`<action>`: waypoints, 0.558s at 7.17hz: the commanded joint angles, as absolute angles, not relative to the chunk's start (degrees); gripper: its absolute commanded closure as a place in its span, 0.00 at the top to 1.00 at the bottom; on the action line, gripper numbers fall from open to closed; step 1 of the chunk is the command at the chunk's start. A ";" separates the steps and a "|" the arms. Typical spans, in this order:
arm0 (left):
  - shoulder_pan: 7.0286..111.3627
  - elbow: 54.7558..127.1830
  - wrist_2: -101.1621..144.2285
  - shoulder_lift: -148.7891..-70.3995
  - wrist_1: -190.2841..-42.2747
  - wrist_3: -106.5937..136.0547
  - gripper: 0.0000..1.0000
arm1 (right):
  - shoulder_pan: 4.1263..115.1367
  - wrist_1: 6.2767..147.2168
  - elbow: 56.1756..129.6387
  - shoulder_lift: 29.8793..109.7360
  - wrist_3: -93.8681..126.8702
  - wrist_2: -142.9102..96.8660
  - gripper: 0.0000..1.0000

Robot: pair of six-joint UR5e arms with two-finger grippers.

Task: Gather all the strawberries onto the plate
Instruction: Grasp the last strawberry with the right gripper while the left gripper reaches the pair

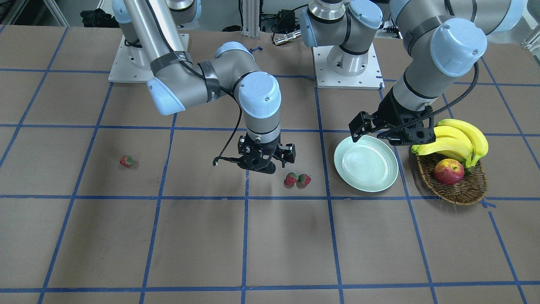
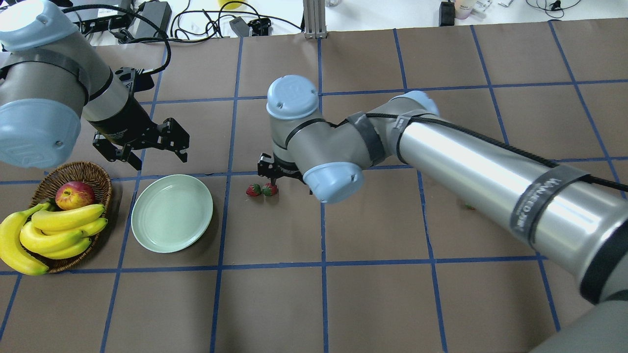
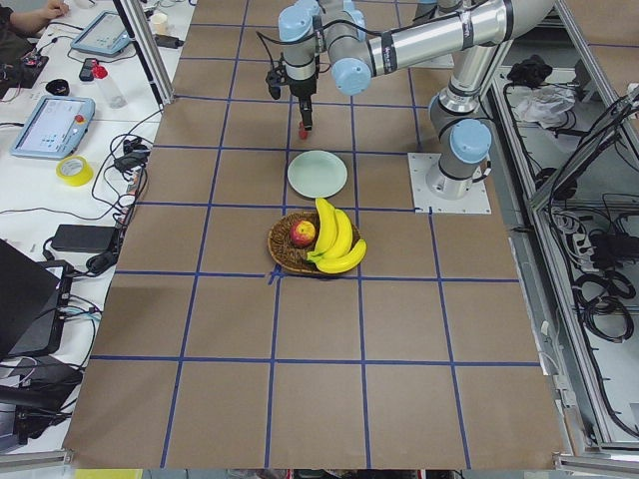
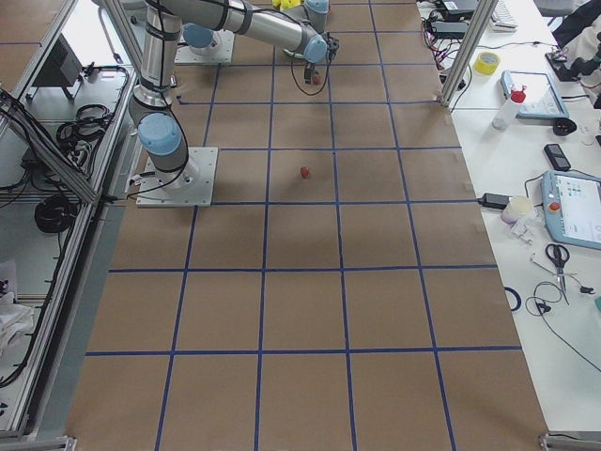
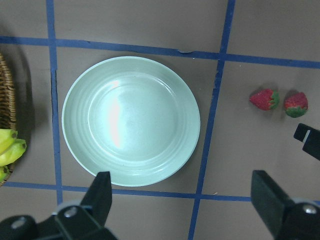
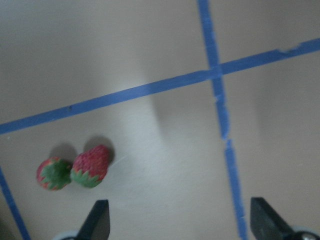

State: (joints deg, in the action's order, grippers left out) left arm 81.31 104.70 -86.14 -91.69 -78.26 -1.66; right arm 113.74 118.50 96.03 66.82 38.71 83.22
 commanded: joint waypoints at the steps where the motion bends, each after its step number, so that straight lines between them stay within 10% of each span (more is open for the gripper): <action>1: 83.83 105.11 -82.29 -94.03 -70.98 2.69 1.00 | 98.25 105.59 96.15 77.65 25.04 83.50 1.00; 4: 89.29 105.99 -82.09 -99.74 -62.68 10.28 1.00 | 81.52 106.60 101.05 79.71 4.19 88.50 1.00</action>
